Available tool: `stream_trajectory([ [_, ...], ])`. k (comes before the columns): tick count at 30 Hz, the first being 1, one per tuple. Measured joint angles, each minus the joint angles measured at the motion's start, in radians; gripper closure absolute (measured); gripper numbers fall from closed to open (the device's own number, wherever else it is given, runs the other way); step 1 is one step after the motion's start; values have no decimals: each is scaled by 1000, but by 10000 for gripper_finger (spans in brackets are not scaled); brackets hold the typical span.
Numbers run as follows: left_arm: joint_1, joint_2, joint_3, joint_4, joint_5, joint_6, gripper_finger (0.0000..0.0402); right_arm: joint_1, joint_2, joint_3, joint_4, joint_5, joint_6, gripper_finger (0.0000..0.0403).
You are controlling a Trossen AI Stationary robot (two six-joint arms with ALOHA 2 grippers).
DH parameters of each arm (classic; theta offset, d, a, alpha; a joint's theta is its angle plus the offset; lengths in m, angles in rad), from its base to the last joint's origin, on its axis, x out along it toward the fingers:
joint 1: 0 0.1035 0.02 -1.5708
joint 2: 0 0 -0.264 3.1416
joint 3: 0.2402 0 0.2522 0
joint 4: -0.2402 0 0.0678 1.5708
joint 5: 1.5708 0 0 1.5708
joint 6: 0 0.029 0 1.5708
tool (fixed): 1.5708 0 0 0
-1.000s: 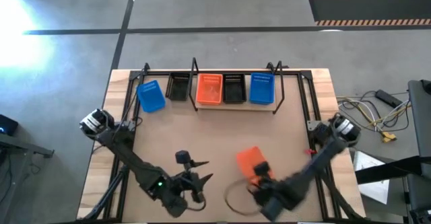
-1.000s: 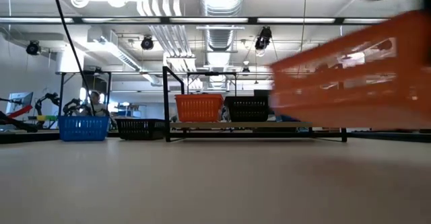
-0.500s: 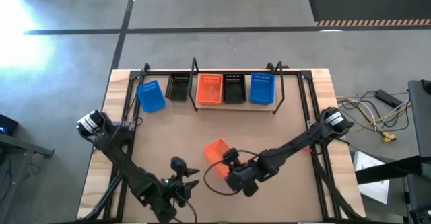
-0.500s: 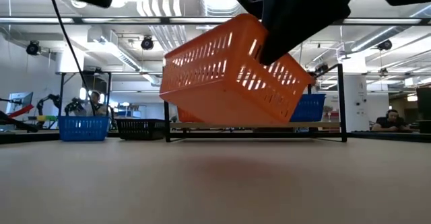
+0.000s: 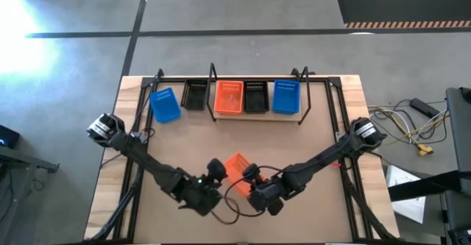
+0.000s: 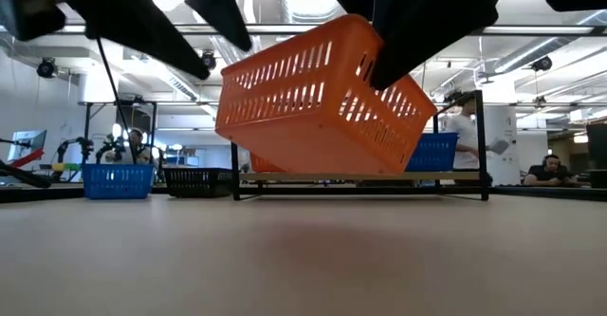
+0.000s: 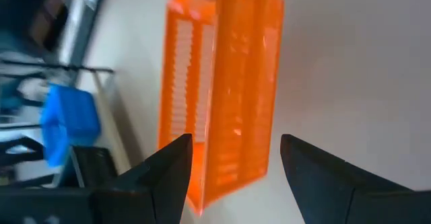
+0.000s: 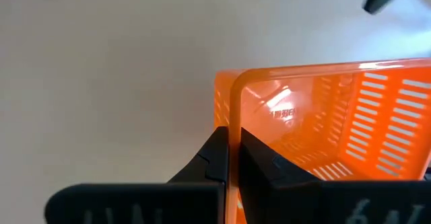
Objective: Stack baskets on shelf by color
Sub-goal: Stack the orange bin on the stacked orange bins on the shelf
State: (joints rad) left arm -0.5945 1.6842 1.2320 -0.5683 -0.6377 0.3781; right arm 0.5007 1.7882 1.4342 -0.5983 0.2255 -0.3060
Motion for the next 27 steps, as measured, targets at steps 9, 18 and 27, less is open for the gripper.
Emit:
stream_trajectory([
  [9, 125, 3, -1, -75, 154, 73, 192, 40, 0, 0, -2, 2, -28, 394],
  [18, 130, 4, -4, -48, 266, 217, 251, 79, 0, 0, -2, 7, -75, 394],
  [27, 128, 4, -3, 9, 189, 295, 293, 88, 0, -1, -6, 12, -87, 394],
])
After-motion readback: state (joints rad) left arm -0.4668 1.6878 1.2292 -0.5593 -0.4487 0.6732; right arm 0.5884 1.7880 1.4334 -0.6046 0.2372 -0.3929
